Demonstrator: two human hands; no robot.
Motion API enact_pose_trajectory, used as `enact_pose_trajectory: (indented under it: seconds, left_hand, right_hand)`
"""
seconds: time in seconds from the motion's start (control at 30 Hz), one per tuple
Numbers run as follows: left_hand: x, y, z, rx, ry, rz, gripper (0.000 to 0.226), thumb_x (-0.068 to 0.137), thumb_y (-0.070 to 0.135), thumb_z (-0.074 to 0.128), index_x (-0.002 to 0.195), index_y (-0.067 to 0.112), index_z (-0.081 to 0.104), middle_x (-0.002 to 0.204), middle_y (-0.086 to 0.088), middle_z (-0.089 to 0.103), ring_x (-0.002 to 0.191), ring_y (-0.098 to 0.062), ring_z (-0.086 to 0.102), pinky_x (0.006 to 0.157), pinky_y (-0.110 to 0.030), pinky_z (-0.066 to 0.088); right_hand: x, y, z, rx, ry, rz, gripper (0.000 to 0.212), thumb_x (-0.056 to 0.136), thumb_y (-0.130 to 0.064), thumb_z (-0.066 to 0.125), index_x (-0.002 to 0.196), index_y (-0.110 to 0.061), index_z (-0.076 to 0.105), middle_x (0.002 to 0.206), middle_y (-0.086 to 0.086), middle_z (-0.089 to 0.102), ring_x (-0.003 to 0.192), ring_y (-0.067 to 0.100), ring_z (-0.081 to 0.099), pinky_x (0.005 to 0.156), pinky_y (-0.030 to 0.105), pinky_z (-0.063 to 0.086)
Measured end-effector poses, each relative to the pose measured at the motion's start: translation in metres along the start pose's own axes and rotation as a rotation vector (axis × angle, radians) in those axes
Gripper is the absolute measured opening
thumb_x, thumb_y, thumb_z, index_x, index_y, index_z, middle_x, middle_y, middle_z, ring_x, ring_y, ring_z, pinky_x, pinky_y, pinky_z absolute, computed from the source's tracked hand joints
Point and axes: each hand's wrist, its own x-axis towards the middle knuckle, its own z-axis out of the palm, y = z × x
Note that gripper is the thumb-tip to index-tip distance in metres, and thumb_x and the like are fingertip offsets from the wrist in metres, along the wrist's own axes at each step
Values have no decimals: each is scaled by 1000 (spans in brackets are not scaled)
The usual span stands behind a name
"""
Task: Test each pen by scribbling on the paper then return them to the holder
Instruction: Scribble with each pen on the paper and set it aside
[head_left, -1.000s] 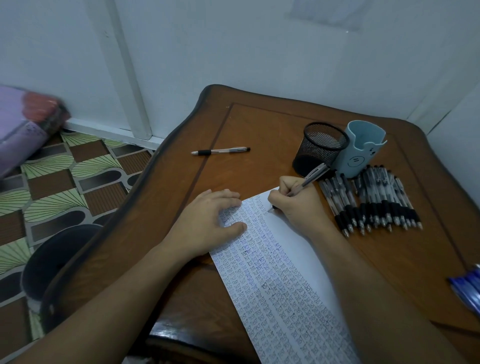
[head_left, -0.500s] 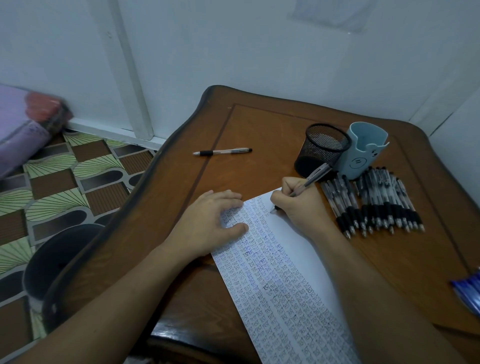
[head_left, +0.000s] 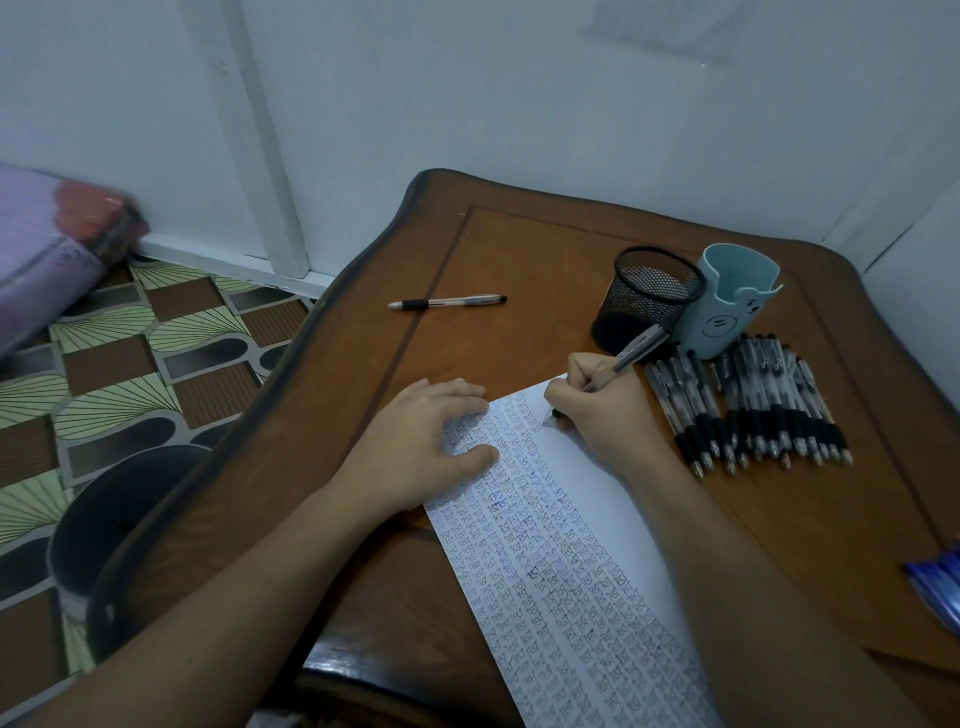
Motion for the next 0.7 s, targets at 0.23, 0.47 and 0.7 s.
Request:
enact_pose_trajectory:
  seconds: [0.23, 0.47, 0.7]
  left_hand:
    - [0, 0, 0, -11, 14, 10, 66, 74, 59, 56, 130, 25, 60, 141, 15, 50, 129, 10, 31, 112, -19, 11]
    - [-4, 1, 1, -2, 28, 21, 63, 79, 57, 60, 132, 24, 58, 142, 15, 49, 124, 15, 26, 110, -16, 10]
    - [-6, 3, 0, 15, 24, 14, 54, 86, 48, 66, 133, 23, 57, 143, 13, 48, 124, 14, 25, 110, -15, 8]
  right_hand:
    - [0, -13, -10, 260, 4, 80, 33, 104, -19, 50, 71, -15, 46, 47, 0, 40, 43, 13, 33, 43, 22, 30]
    - [-10, -58, -36, 69, -12, -35, 37, 104, -42, 36, 118, -17, 59, 45, 1, 43, 41, 16, 34, 43, 28, 29]
    - [-20, -66, -44, 110, -177, 247, 12, 101, -25, 53, 98, -13, 57, 65, 0, 59, 56, 13, 41, 40, 18, 28]
